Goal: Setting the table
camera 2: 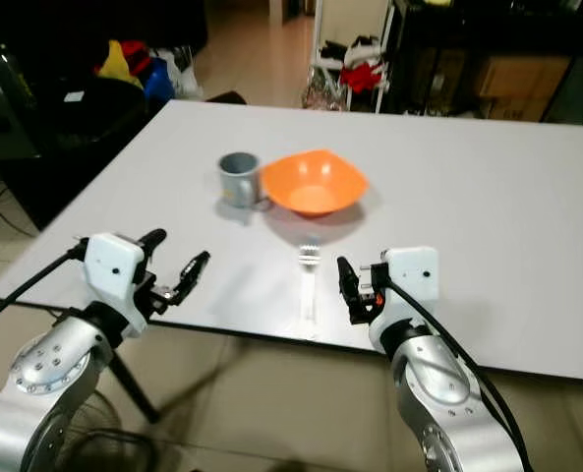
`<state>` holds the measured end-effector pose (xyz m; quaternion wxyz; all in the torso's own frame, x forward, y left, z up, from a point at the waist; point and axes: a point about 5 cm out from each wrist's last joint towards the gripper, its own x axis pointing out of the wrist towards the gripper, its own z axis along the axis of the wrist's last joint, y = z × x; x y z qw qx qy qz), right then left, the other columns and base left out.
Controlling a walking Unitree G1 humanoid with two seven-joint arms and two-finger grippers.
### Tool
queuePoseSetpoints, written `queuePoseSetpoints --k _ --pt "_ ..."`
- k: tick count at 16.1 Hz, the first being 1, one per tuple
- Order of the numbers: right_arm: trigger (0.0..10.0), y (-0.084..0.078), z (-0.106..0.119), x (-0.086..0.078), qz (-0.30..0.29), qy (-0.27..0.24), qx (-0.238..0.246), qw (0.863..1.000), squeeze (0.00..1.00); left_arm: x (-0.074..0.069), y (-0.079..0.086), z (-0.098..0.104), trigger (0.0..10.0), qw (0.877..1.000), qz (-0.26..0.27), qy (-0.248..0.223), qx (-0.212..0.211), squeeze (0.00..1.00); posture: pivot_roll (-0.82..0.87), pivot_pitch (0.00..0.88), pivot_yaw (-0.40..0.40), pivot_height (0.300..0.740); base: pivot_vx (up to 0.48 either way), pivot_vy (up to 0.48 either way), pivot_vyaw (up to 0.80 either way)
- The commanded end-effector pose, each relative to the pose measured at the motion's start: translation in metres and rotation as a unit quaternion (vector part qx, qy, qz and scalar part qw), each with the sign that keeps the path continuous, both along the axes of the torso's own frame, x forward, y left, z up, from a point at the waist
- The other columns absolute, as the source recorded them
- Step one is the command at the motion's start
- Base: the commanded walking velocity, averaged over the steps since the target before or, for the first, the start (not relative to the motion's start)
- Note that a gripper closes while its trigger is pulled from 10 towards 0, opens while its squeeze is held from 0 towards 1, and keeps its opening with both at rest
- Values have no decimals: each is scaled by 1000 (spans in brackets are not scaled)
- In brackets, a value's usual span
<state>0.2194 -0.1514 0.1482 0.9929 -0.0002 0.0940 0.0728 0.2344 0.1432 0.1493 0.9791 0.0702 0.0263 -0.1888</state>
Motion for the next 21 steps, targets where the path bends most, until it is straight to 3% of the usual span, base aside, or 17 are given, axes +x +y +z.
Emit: queuePoseSetpoints --k 1,12,14,21 --pt "10000 -5 3 1 -9 -10 -2 1000 0 -1 -4 0 10000 1000 2 0 -4 0 60 0 68 740 0 -450 0" --pt "10000 11 -5 4 49 -4 -8 999 0 -4 4 -3 10000 1000 17 8 7 0 104 0 49 740 0 -446 0" --pt "10000 11 -2 4 45 -10 -14 999 0 -2 6 -1 10000 999 30 13 -8 0 104 0 56 740 0 0 800" --pt "10000 5 -8 0 28 -4 -19 999 0 1 5 -6 10000 998 60 13 7 0 89 0 68 740 0 0 800"
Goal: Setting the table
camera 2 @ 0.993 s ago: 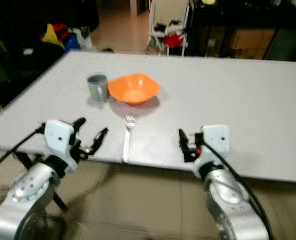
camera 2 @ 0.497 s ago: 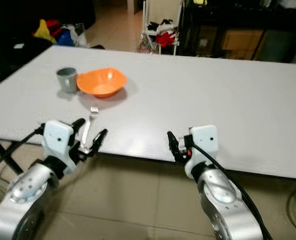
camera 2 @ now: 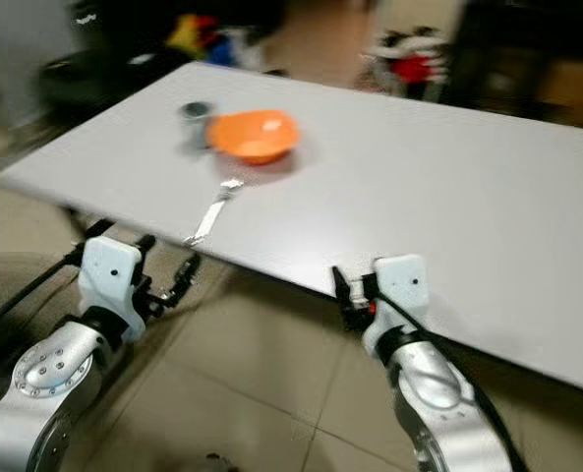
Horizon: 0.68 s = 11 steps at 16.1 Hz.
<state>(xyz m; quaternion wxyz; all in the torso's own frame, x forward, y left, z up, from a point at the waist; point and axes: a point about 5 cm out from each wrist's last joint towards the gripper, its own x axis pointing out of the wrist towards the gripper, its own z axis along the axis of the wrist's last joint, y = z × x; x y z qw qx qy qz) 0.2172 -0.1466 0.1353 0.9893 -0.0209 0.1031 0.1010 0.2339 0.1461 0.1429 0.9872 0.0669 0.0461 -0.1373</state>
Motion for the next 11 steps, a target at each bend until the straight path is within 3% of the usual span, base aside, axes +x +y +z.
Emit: queuePoseSetpoints --k 1,4,6,11 --pt "10000 -2 5 1 -6 -13 -3 1000 0 3 4 2 10000 1000 20 -9 2 0 90 0 67 740 0 0 800" --pt "10000 -3 6 2 -12 -16 18 1000 8 5 12 7 10000 999 39 -20 17 0 106 0 62 740 0 0 800" --pt "10000 -9 4 -1 -24 -8 25 999 12 8 18 7 10000 998 56 -24 5 0 91 0 80 740 0 0 800" --pt "10000 -5 7 2 -19 -20 29 999 8 7 14 9 10000 998 47 -36 19 0 103 0 65 740 0 0 800"
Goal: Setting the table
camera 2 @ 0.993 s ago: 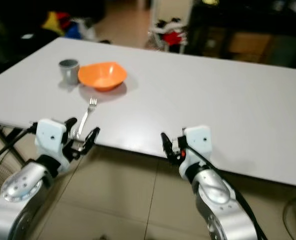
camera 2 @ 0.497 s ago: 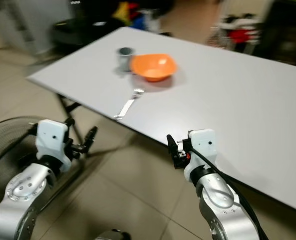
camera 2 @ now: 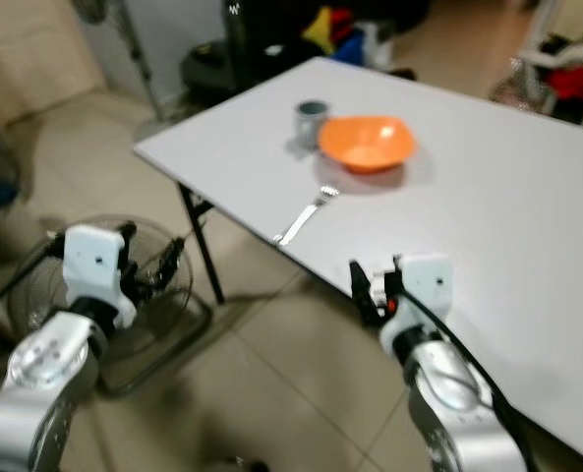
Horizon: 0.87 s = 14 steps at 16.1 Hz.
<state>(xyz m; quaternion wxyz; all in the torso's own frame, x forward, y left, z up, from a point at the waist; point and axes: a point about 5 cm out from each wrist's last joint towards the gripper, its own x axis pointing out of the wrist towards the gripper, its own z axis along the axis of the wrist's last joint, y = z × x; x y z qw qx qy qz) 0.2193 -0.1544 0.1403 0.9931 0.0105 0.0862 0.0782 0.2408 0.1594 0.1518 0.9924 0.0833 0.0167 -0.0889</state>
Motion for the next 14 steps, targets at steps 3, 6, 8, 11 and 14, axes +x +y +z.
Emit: queuePoseSetpoints --k 3,6,8,11,14 --pt "10000 1 4 2 5 -5 12 1000 4 -1 -2 -1 10000 1000 13 2 10 0 102 0 67 740 0 0 800" --pt "10000 7 1 4 25 6 25 999 0 -4 -2 -2 10000 1000 5 3 17 0 119 0 45 740 0 0 800" --pt "10000 11 1 9 35 0 15 999 0 -2 -2 0 10000 1000 5 -10 17 0 127 0 36 740 0 0 800" --pt "10000 10 6 11 46 -9 10 999 0 3 -11 2 10000 1000 1 -7 -17 0 113 0 14 740 0 0 800" --pt "10000 11 12 19 50 -22 7 998 0 4 -13 5 10000 1000 -2 -17 -23 0 110 0 5 740 0 0 800"
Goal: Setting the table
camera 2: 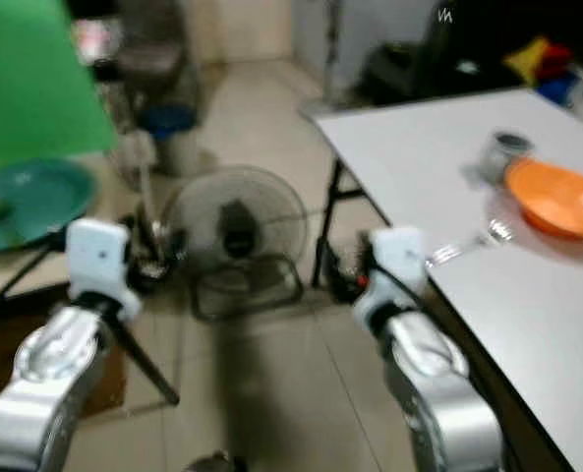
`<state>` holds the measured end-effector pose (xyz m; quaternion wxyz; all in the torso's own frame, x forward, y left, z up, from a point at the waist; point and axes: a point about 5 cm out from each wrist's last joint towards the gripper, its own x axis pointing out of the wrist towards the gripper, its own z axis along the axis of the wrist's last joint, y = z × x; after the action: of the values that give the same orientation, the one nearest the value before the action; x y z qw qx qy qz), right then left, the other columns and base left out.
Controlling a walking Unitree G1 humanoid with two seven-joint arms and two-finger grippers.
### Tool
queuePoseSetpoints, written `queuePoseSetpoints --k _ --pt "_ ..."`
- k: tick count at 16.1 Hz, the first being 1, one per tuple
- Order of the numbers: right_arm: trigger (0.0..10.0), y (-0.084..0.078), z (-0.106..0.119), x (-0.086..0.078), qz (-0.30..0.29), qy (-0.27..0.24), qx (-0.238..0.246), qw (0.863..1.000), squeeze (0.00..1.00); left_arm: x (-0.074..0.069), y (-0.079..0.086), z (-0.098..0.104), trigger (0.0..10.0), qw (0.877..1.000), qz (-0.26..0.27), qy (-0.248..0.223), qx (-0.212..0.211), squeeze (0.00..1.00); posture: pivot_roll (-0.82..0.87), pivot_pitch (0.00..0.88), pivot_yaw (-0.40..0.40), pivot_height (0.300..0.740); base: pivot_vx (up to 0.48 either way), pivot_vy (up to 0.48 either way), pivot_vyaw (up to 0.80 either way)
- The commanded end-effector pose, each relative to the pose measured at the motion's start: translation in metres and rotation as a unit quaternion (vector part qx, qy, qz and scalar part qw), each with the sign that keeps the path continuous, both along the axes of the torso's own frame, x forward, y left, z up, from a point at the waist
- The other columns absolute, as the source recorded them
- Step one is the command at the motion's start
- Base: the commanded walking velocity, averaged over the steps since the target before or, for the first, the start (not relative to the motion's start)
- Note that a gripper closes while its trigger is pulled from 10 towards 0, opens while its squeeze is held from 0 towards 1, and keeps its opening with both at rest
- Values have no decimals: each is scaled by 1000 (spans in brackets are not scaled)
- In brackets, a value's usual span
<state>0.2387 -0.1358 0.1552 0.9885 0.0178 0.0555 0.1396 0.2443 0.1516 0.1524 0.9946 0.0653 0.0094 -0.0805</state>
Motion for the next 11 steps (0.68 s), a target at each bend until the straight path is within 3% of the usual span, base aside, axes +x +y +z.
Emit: queuePoseSetpoints --k 1,7,11 --pt "10000 -6 -5 0 -10 9 -10 1000 0 -2 -4 2 10000 1000 -11 -5 -4 0 98 0 26 740 0 0 800" --pt "10000 -5 -5 -5 -12 10 -7 1000 0 -3 -2 2 10000 1000 -19 0 -3 0 95 0 30 740 0 229 800" --pt "10000 -7 -6 -4 -6 20 -31 999 0 -5 0 0 10000 1000 -3 8 -6 0 98 0 9 740 0 147 0"
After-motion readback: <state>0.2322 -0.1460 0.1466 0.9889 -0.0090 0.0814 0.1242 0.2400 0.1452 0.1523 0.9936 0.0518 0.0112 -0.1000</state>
